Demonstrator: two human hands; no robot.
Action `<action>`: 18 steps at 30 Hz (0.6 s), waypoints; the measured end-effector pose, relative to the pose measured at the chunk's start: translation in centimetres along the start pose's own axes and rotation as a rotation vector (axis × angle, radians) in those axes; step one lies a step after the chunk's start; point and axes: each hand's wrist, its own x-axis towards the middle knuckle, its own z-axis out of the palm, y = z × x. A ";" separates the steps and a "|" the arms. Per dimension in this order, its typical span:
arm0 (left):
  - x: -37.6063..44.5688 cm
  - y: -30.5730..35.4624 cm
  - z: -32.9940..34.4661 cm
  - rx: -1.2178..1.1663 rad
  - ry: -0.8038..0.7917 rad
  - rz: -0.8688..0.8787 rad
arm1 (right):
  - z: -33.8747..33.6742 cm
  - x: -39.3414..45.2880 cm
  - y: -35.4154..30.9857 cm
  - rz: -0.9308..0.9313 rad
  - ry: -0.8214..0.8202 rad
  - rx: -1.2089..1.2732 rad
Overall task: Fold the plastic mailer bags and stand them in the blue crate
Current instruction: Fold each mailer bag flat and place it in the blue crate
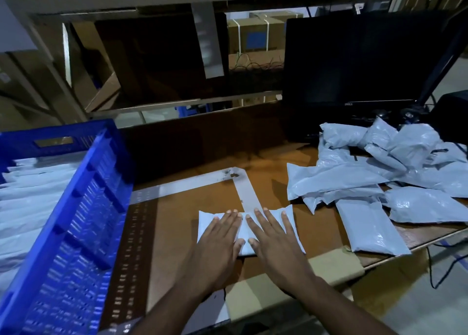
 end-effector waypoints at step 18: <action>0.0 0.2 0.8 -0.057 0.008 -0.037 | 0.0 0.6 0.3 -0.010 -0.029 -0.015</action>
